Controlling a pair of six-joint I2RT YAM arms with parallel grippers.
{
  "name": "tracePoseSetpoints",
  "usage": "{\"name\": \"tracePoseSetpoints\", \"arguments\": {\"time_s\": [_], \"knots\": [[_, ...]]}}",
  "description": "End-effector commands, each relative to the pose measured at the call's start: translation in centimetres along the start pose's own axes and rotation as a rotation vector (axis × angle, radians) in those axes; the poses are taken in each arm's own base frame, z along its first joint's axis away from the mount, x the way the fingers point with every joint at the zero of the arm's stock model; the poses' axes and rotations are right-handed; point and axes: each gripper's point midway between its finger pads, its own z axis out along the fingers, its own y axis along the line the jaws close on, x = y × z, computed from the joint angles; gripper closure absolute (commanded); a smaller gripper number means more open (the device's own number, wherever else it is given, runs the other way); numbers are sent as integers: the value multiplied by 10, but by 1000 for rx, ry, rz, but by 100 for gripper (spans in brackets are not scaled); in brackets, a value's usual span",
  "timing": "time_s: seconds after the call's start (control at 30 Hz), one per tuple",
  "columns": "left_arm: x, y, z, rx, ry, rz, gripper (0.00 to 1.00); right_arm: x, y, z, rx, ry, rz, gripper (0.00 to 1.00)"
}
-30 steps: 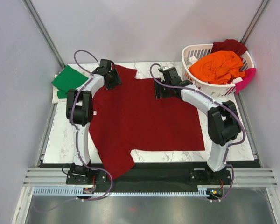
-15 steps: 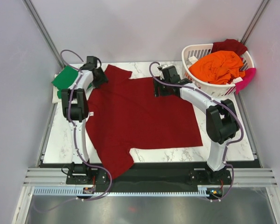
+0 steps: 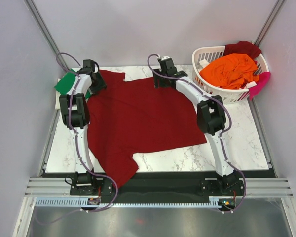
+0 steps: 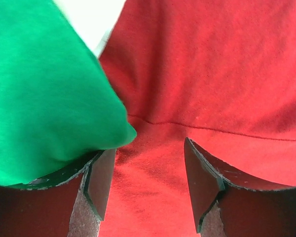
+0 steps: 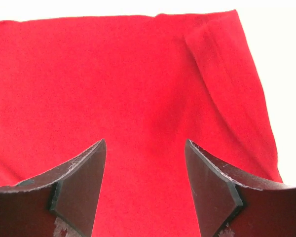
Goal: Fold and stack the t-shirts
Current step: Flatten the tshirt out
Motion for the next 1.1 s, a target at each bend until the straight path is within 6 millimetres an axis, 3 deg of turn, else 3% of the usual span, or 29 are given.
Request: {"name": "tracePoseSetpoints", "arguments": {"time_s": [0.0, 0.03, 0.1, 0.13, 0.3, 0.37, 0.5, 0.8, 0.93, 1.03, 1.07], "knots": [[20, -6, 11, 37, 80, 63, 35, -35, 12, 17, -25, -88, 1, 27], [19, -7, 10, 43, 79, 68, 35, -25, 10, 34, -12, -73, 4, 27], [19, -8, 11, 49, 80, 73, 35, -39, 9, 44, -24, -121, 27, 27], [17, -9, 11, 53, 75, 82, 36, -31, 10, 57, -33, -114, 40, 27], [16, -9, 13, 59, 73, 90, 37, -37, 8, 84, -79, -182, 114, 25], [16, -8, 13, 55, 73, 92, 37, -34, -1, 94, -56, -189, 135, 25], [15, -8, 12, 49, 69, 90, 38, -35, -40, 103, 26, -208, 175, 20], [16, -7, 13, 45, 71, 89, 39, -58, -138, 98, 238, -285, 184, 13], [16, -7, 13, 43, 72, 89, 39, -90, -154, 72, 317, -356, 159, 11], [16, -8, 13, 48, 70, 93, 40, -118, -146, 47, 288, -409, 166, 9], [15, -9, 14, 50, 70, 95, 40, -119, -143, 42, 274, -405, 168, 9]]}}
